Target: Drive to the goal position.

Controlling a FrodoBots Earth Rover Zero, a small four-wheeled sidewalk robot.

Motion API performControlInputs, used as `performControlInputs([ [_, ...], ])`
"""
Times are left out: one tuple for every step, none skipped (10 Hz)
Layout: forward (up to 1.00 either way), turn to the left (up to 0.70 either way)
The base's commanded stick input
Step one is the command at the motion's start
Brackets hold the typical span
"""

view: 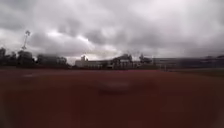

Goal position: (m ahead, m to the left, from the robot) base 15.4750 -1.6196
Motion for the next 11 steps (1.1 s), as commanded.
performControlInputs([
  [0.70, -0.35],
  [0.70, -0.26],
  [0.70, -0.06],
  [0.70, 0.00],
  [0.70, 0.00],
  [0.70, 0.00],
  [0.70, 0.00],
  [0.70, 0.00],
  [0.70, 0.00],
  [0.70, 0.00],
  [0.70, 0.00],
])
